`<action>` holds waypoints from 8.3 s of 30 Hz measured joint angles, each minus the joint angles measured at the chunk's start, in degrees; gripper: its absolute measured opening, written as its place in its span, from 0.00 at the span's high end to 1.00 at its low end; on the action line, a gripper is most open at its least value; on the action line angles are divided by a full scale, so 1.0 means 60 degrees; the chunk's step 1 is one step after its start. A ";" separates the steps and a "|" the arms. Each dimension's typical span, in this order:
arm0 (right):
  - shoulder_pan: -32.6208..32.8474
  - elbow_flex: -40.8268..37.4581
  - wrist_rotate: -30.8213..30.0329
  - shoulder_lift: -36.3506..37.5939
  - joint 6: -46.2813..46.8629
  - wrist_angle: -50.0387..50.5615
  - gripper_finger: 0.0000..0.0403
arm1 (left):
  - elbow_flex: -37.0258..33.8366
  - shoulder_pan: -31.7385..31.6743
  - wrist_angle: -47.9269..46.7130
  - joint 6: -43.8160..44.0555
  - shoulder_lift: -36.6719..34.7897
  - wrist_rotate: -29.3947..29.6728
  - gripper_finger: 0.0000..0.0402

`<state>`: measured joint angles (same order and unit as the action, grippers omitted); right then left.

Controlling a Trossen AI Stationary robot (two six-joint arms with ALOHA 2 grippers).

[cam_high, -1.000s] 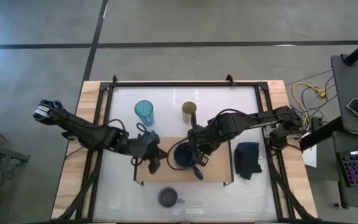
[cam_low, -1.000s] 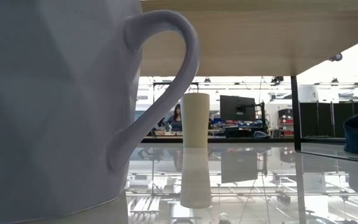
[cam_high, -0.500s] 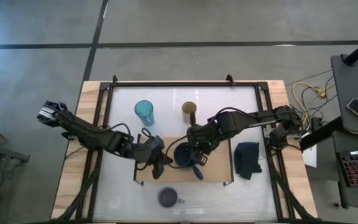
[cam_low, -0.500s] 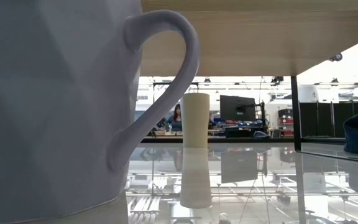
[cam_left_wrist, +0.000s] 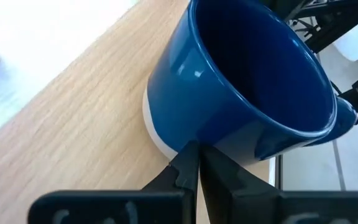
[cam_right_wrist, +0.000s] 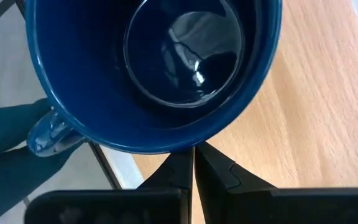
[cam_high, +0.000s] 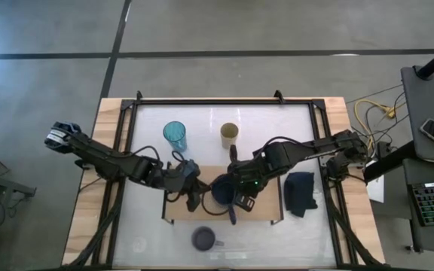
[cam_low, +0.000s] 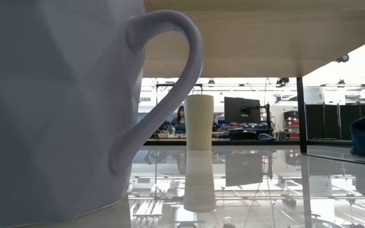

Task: Stack small to large cups/mugs on shelf
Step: Put the blue mug on the shelf, then put the gray mug on the shelf

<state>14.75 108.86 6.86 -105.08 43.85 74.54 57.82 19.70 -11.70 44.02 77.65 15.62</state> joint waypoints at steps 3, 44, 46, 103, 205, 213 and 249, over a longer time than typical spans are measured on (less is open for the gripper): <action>0.0028 -0.0004 -0.0015 0.0000 0.0001 -0.0001 0.98 | -0.0001 -0.0073 0.0022 -0.0132 -0.0001 0.0015 1.00; -0.0111 -0.0022 0.0177 -0.0074 -0.0870 -0.1024 0.98 | 0.0008 0.0200 -0.1989 0.0644 -0.1118 -0.0087 1.00; -0.0137 -0.0022 0.0205 -0.0187 -0.0938 -0.1035 0.98 | 0.0004 0.0273 -0.2126 0.0693 -0.1216 -0.0087 1.00; -0.0591 0.1537 0.0680 -0.2157 -0.2596 -0.3109 0.98 | -0.0033 0.2190 -0.5916 0.2793 -0.4116 0.1740 1.00; -0.0919 0.1657 0.0957 -0.2422 -0.2352 -0.3989 0.98 | -0.0025 0.2518 -0.6233 0.3103 -0.3267 0.1232 1.00; -0.0900 0.1657 0.0928 -0.2404 -0.2385 -0.3598 0.98 | -0.0025 0.2515 -0.6458 0.3106 -0.3283 0.1242 1.00; 0.1239 0.1611 -0.2490 0.0435 -0.0328 -0.0218 0.73 | -0.0244 0.5153 -0.2313 0.2868 -0.3168 0.0859 1.00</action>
<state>22.18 118.52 -8.08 -102.46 41.88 73.24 56.36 50.62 -25.58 61.22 58.65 20.77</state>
